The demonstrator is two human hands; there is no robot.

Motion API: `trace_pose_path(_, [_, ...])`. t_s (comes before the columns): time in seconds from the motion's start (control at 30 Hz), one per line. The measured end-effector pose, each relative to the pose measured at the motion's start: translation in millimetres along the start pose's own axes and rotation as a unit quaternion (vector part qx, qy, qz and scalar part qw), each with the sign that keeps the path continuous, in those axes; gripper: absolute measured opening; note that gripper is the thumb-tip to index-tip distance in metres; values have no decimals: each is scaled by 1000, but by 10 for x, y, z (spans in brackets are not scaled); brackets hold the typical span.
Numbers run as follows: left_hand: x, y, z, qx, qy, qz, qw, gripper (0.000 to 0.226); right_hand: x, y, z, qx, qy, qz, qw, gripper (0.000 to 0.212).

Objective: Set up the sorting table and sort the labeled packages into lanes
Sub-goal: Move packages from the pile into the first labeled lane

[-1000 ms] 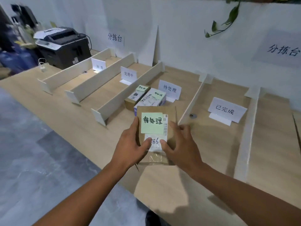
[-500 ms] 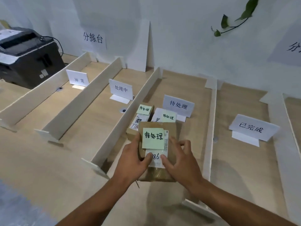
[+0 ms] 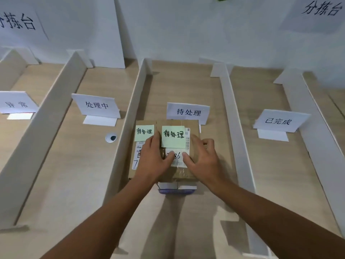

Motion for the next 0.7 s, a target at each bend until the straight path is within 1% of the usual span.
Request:
trace_pose_path(0.17, [255, -298, 389, 56, 43, 42, 997, 89, -305, -409, 204, 59, -27, -46, 997, 66])
trace_pose_path(0.3, [382, -398, 433, 47, 50, 58, 996, 94, -417, -542, 155, 76, -39, -64, 994, 70])
trace_pose_path(0.37, [359, -405, 439, 56, 53, 60, 995, 95, -398, -507, 167, 84, -36, -74, 993, 69])
trace_pose_path(0.43, [271, -345, 408, 60, 51, 64, 995, 90, -340, -362, 165, 85, -33, -96, 991, 66])
trace_pose_path(0.5, [140, -211, 317, 49, 42, 63, 996, 81, -265, -21, 66, 48, -43, -103, 993, 63])
trace_pose_path(0.57, [-133, -74, 138, 31, -8, 55, 998, 72, -223, 480, -215, 8, -58, -99, 993, 64])
trace_pose_path(0.63, [-560, -35, -104, 30, -93, 47, 994, 66, -231, 1007, -636, -12, -55, -130, 990, 62])
trace_pose_path(0.7, [-1103, -144, -457, 55, -190, 49, 979, 68, -306, 1549, -1158, -18, -71, -181, 981, 58])
Point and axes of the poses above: each hand's wrist, its own z-axis towards the middle knuckle, its own y-axis out of the back of the hand, x = y × z, the point moved 8 cm from there along z, towards the middle knuckle, and after that the axes turned 9 degrees about y, right-handed, at the moved point
